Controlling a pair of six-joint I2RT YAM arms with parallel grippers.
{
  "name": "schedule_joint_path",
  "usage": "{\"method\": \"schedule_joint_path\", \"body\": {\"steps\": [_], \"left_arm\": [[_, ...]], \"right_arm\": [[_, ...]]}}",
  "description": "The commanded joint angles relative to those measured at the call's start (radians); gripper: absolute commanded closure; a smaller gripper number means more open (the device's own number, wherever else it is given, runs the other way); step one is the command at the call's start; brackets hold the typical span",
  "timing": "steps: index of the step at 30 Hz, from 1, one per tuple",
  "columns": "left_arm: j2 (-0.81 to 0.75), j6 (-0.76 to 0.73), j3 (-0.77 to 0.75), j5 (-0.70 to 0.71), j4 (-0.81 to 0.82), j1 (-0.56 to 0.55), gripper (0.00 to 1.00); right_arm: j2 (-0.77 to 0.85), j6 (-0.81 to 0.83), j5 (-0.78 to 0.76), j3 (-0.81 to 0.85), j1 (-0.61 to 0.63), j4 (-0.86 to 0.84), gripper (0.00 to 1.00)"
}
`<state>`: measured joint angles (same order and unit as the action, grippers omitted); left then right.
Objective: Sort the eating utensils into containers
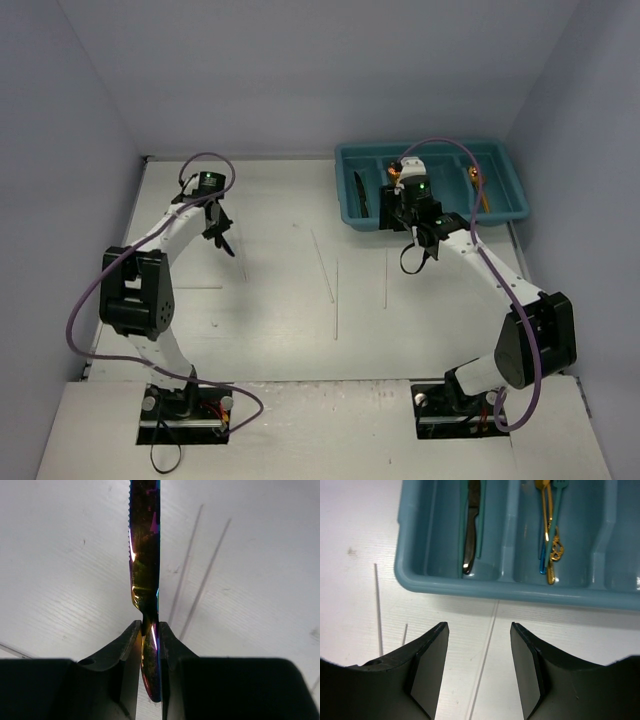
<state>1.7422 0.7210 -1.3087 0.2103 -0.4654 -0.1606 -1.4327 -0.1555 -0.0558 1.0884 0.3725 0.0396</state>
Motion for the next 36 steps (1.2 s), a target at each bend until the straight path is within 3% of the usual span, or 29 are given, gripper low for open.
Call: {"method": "schedule_joint_path", "body": {"steps": [1,7,12,18,36], "left_arm": [[-0.177,-0.120,-0.039,-0.055,0.129,-0.051,1.00],[-0.282,-0.102,-0.029,-0.179,0.203,-0.130,1.00],[-0.338,-0.040,-0.033,-0.248,0.236,-0.218,1.00],[-0.372,0.057,-0.012,-0.334,0.323,-0.284,1.00],[-0.369,0.092,-0.041,-0.278,0.388,-0.473,1.00]], "right_arm": [[0.081,-0.022,0.170,0.009,-0.001,-0.083,0.50],[0.132,-0.080,0.329,-0.007,0.059,-0.120,0.43],[0.154,-0.124,0.328,0.010,0.182,-0.161,0.40],[0.145,-0.187,0.329,0.019,0.240,-0.244,0.38],[0.083,-0.252,0.312,0.059,0.289,-0.291,0.37]]}}
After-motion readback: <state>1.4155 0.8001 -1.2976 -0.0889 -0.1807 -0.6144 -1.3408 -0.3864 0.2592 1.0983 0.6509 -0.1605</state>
